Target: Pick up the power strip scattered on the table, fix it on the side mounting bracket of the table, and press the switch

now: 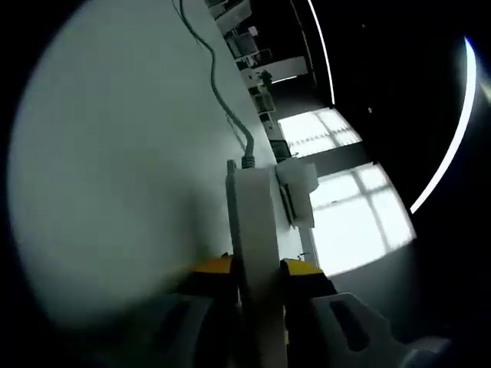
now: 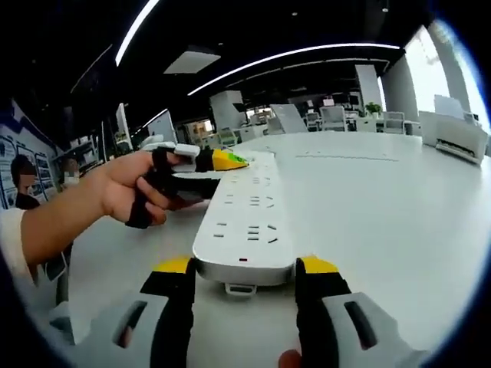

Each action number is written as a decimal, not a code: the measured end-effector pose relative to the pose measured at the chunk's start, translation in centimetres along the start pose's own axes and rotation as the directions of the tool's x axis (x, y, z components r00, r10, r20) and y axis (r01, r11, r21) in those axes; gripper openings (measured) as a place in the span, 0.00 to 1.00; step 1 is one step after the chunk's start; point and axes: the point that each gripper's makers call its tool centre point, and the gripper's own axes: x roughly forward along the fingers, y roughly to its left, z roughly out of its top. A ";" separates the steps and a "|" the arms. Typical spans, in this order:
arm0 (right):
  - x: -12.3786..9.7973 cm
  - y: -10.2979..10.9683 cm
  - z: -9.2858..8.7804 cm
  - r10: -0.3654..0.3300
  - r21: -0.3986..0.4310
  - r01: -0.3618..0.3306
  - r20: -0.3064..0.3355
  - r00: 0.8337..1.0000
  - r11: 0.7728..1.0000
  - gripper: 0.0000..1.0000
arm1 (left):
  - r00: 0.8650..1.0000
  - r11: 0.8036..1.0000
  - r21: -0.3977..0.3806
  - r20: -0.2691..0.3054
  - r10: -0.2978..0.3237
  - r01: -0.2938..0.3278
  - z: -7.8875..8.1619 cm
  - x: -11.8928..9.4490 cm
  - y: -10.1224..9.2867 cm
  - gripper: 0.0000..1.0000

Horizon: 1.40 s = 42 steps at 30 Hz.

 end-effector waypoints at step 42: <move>-2.9 0.8 1.4 0.060 0.090 -0.070 0.110 0.992 0.994 0.59 | 0.992 0.989 -0.094 -0.049 -0.118 0.113 1.4 -2.6 0.0 0.24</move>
